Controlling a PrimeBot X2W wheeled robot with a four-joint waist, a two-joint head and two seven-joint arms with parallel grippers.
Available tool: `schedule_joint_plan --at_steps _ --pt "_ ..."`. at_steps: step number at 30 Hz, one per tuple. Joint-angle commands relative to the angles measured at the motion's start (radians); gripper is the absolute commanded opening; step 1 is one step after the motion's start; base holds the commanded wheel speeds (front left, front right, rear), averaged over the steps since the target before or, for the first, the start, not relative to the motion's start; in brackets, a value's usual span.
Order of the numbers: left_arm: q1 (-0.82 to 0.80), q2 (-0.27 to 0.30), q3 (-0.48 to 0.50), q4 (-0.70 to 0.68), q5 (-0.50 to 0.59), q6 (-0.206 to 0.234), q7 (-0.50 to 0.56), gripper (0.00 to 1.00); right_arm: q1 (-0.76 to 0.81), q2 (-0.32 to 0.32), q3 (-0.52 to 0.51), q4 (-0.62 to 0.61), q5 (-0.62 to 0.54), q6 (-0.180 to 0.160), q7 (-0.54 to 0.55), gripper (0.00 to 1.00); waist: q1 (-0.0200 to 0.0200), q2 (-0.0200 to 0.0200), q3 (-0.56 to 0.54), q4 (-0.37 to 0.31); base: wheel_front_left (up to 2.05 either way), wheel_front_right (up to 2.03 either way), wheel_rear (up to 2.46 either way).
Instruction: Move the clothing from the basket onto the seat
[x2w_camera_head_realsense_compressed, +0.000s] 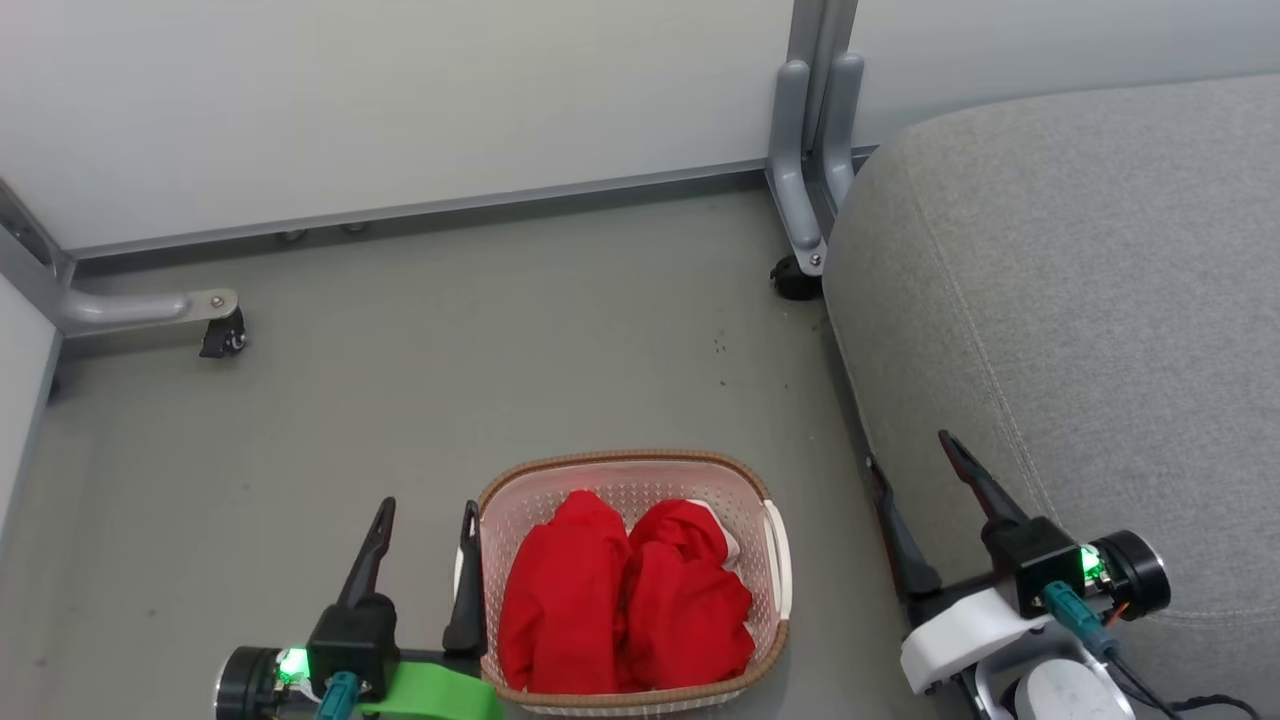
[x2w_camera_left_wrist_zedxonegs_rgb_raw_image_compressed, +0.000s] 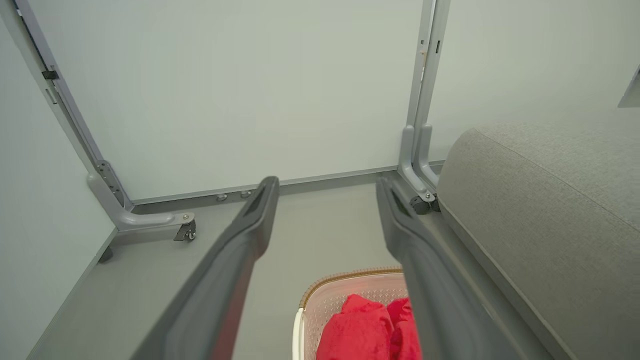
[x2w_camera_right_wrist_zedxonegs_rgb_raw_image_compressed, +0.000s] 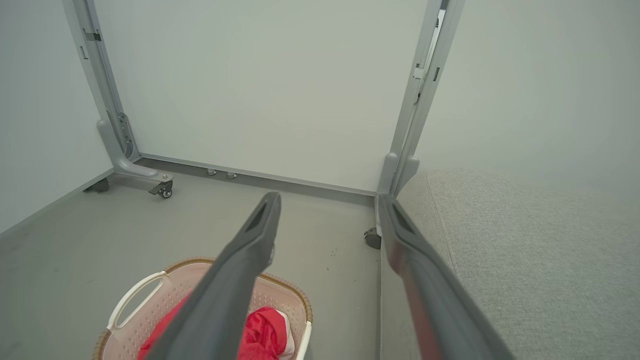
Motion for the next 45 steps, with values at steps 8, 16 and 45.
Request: schedule_joint_plan --at_steps 8,16,45 --pt "-0.158 0.005 -0.073 0.172 0.017 -0.068 0.0 1.0 -0.092 -0.016 -0.062 -0.037 -0.022 0.0 -0.003 1.0 -0.0001 0.0 0.205 -0.015 0.0 0.0 0.0" --pt "-0.404 0.006 -0.171 0.5 0.022 -0.101 0.0 1.0 -0.211 -0.02 -0.101 -0.093 -0.021 0.0 -0.003 1.0 -0.0001 0.0 0.4 -0.048 0.0 0.0 0.0" --pt "-1.097 0.02 -0.503 1.08 0.122 -0.057 0.169 1.0 -0.459 0.0 -0.058 -0.288 0.065 0.0 -0.003 1.0 -0.0001 0.0 0.872 -0.162 0.0 0.0 0.0"
